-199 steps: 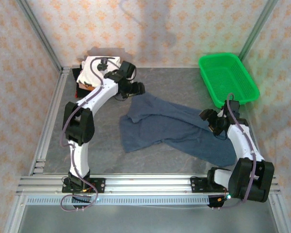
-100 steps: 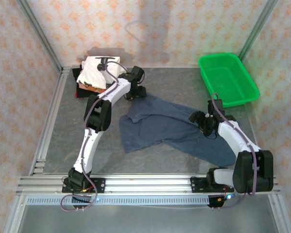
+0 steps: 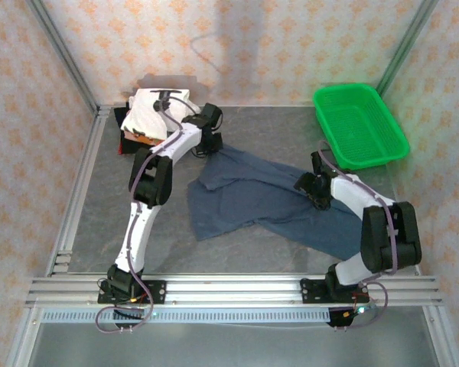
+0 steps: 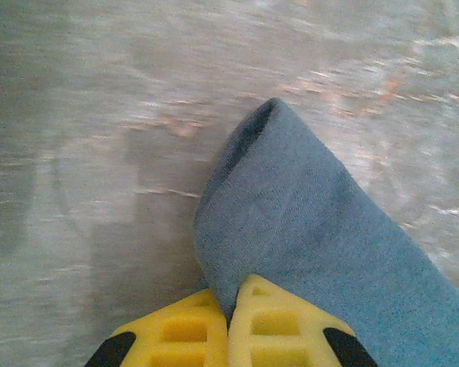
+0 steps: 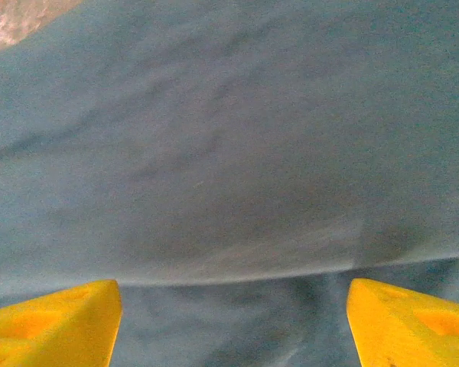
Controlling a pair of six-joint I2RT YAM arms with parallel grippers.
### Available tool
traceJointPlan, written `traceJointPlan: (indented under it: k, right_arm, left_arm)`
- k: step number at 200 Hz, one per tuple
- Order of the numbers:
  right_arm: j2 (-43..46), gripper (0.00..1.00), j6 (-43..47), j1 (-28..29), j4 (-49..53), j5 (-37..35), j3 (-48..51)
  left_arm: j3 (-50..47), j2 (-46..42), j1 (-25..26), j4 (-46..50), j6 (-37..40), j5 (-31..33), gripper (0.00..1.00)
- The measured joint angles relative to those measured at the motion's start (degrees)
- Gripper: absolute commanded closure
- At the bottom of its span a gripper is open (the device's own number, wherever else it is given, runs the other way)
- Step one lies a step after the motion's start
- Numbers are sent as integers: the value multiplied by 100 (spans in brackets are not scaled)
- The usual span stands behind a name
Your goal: Fold and stack the t-shirts
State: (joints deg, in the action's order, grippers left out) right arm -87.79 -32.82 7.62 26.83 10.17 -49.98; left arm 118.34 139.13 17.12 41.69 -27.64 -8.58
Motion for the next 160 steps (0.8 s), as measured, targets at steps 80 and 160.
traceJointPlan:
  k: [80,160]
  right_arm:
    - [-992,23,267,13,-192,-225,-1147]
    - [1091,0,734,437,-540,916,-356]
  left_arm:
    - [-831,-538,-743,-170,-2,9,50]
    - [-1880,-3541,-68,125,870,529,37]
